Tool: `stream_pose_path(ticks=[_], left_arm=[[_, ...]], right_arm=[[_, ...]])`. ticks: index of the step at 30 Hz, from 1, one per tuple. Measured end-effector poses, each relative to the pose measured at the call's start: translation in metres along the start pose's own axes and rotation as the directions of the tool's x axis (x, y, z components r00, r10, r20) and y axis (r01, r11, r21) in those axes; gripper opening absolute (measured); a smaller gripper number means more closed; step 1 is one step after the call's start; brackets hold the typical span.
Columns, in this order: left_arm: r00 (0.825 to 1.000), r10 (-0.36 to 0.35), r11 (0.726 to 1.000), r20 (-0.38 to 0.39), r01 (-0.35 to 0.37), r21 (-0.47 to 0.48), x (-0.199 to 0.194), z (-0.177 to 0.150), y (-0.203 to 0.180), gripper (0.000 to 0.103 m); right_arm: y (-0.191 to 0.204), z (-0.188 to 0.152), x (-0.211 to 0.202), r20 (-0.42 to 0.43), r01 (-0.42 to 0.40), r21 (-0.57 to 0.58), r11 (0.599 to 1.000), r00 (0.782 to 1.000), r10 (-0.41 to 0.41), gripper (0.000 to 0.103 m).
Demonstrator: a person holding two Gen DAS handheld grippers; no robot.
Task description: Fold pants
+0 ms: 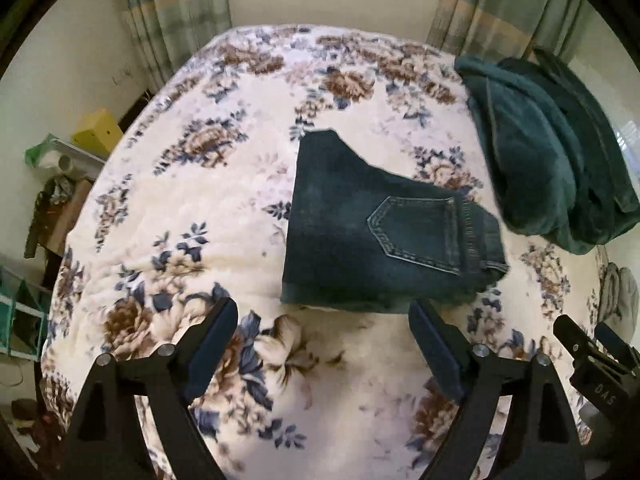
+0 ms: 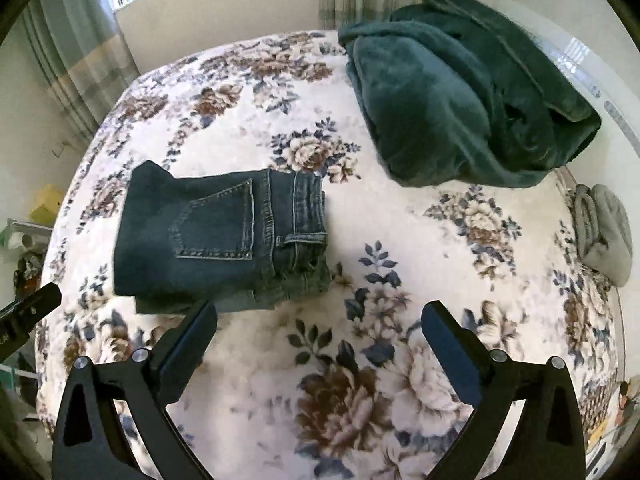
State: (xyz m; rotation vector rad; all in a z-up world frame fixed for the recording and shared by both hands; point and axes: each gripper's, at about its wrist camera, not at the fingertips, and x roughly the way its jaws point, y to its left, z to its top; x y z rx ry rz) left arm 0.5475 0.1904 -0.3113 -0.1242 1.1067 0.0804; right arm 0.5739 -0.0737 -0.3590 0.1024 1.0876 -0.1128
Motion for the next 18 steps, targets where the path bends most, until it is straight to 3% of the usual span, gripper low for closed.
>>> stream_pose_path(ticks=[9, 18], left_arm=[[0.99, 0.043, 0.999, 0.133, -0.046, 0.016, -0.123, -0.053, -0.02, 0.087], [0.969, 0.037, 0.999, 0.243, -0.045, 0.025, -0.24, -0.11, -0.03, 0.087]], right_arm=[[-0.025, -0.033, -0.134, 0.122, -0.011, -0.037, 0.999, 0.992, 0.016, 0.103], [-0.049, -0.094, -0.293, 0.266, -0.004, -0.109, 0.994, 0.964, 0.033, 0.103]])
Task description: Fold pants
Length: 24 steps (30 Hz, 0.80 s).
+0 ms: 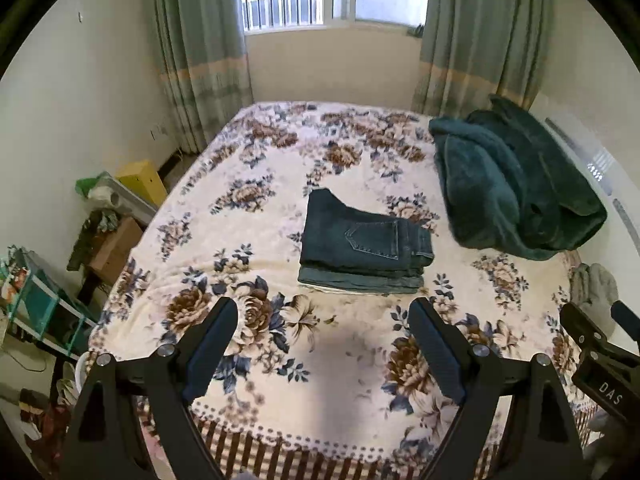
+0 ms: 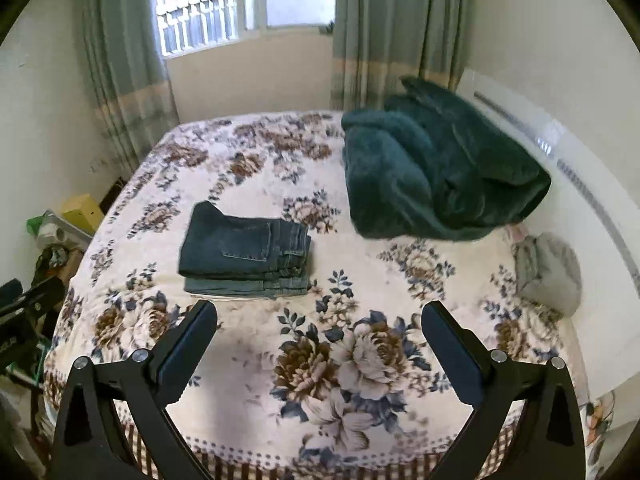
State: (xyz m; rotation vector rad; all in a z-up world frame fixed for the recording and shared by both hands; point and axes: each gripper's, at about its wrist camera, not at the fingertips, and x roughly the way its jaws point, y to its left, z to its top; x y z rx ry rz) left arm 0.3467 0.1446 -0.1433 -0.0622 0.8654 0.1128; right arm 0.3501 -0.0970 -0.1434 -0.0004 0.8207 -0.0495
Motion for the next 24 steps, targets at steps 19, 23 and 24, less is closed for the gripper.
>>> stream_pose_path(ticks=[19, 23, 24], left_arm=[[0.989, -0.037, 0.999, 0.146, 0.039, -0.01, -0.161, -0.029, 0.034, 0.087], [0.988, -0.041, 0.999, 0.15, 0.044, -0.015, -0.172, -0.039, 0.039, 0.087], [0.988, -0.039, 0.999, 0.151, 0.042, -0.015, -0.172, -0.04, 0.039, 0.087]], right_arm=[[0.016, -0.019, -0.247, 0.181, -0.024, -0.029, 0.999, 0.983, 0.029, 0.103], [0.024, -0.023, -0.268, 0.199, -0.018, -0.041, 0.999, 0.98, 0.026, 0.103], [0.026, -0.024, -0.271, 0.201, -0.015, -0.044, 0.999, 0.979, 0.024, 0.103]])
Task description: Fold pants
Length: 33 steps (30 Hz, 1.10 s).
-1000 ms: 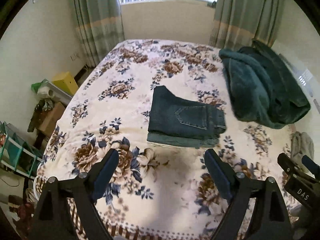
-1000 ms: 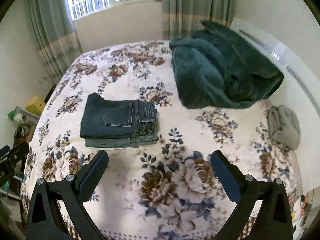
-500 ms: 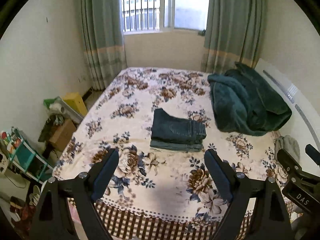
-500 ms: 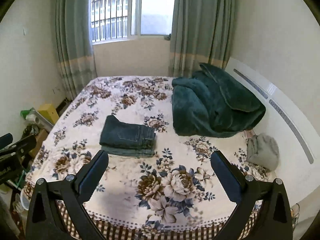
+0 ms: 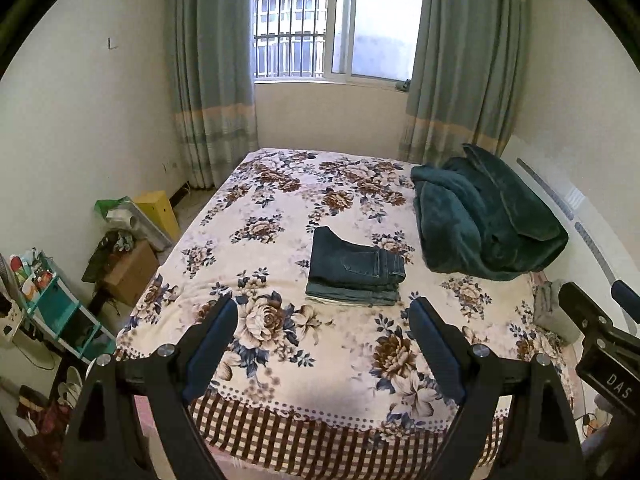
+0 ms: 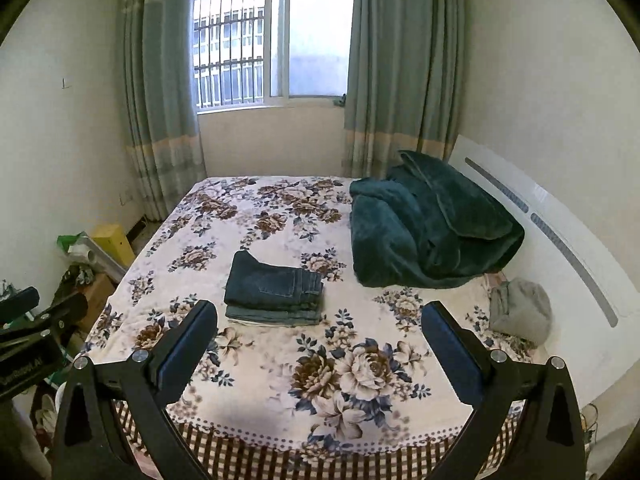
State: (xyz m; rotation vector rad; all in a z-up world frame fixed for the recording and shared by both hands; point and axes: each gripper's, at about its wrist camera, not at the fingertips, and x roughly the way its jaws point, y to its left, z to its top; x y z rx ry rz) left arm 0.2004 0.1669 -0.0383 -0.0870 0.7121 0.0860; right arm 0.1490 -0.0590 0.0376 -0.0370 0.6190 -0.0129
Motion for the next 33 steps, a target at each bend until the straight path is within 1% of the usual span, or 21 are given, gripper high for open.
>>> stream_pose_path(ticks=[4, 8, 19, 20, 21, 22, 23, 33], left_arm=[[1.0, 0.004, 1.0, 0.007, -0.004, 0.002, -0.005, -0.003, 0.001, 0.087], [1.0, 0.011, 1.0, 0.016, -0.011, 0.006, -0.011, -0.007, 0.002, 0.087], [0.999, 0.038, 0.999, 0.018, -0.038, 0.017, -0.027, -0.014, 0.0, 0.087], [0.999, 0.039, 0.999, 0.018, -0.039, 0.017, -0.028, -0.014, 0.0, 0.088], [0.999, 0.041, 0.999, 0.017, -0.041, 0.018, -0.028, -0.013, 0.0, 0.091], [0.999, 0.042, 0.999, 0.015, -0.042, 0.017, -0.028, -0.015, -0.001, 0.101], [0.999, 0.039, 0.999, 0.016, -0.04, 0.019, -0.029, -0.014, 0.0, 0.103], [0.998, 0.049, 0.998, 0.031, -0.05, 0.024, -0.033, -0.011, 0.002, 0.103]], right_arm=[[0.002, -0.002, -0.002, -0.004, -0.004, 0.007, 1.0, 1.0, 0.004, 0.103], [0.004, -0.005, -0.015, -0.013, -0.008, 0.013, 1.0, 1.0, 0.008, 0.103], [-0.011, -0.006, -0.02, -0.035, -0.028, 0.018, 0.999, 0.999, 0.029, 0.103], [-0.011, -0.006, -0.019, -0.034, -0.029, 0.018, 0.999, 0.999, 0.03, 0.103], [-0.012, -0.006, -0.019, -0.033, -0.027, 0.017, 0.999, 0.999, 0.028, 0.103], [-0.011, -0.006, -0.017, -0.034, -0.028, 0.016, 0.999, 0.999, 0.028, 0.103], [-0.012, -0.006, -0.019, -0.036, -0.029, 0.018, 0.999, 0.999, 0.029, 0.103], [-0.009, -0.008, -0.02, -0.029, -0.034, 0.014, 0.999, 0.999, 0.034, 0.103]])
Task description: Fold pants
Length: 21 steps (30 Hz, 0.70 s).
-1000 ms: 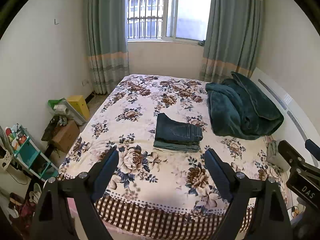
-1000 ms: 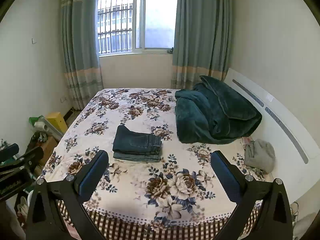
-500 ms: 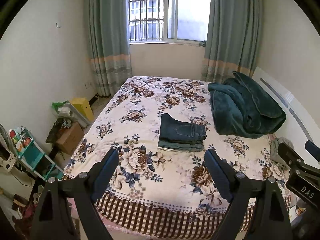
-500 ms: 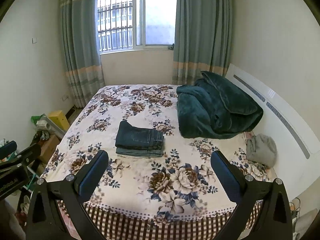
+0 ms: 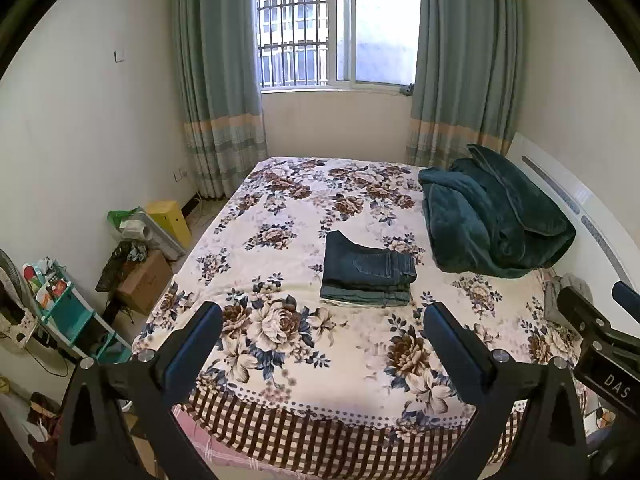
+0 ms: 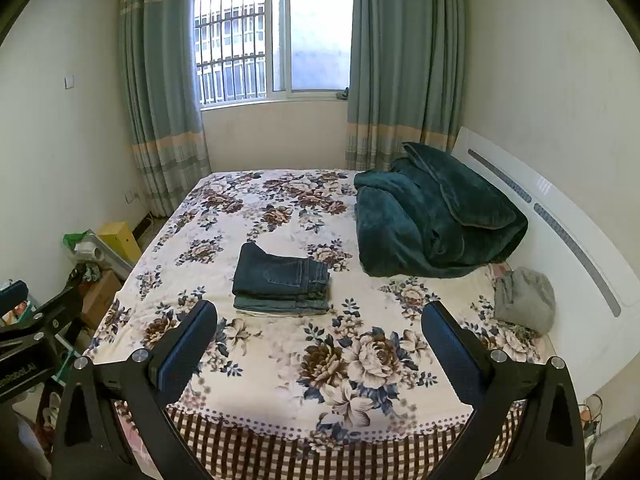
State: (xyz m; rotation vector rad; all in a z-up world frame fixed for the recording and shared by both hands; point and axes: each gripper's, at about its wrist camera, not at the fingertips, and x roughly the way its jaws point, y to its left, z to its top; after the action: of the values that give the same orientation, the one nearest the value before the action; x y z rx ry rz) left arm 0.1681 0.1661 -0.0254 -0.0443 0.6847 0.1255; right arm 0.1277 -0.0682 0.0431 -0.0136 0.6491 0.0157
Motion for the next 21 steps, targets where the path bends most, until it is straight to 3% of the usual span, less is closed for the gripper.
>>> stream_pose_path(ticks=[21], left_arm=[[1.0, 0.003, 1.0, 0.005, -0.003, -0.003, 0.0004, 0.0055, -0.0005, 0.103]], right_arm=[[0.001, 0.0077, 0.011, -0.009, -0.02, -0.006, 1.0, 1.0, 0.019, 0.103]])
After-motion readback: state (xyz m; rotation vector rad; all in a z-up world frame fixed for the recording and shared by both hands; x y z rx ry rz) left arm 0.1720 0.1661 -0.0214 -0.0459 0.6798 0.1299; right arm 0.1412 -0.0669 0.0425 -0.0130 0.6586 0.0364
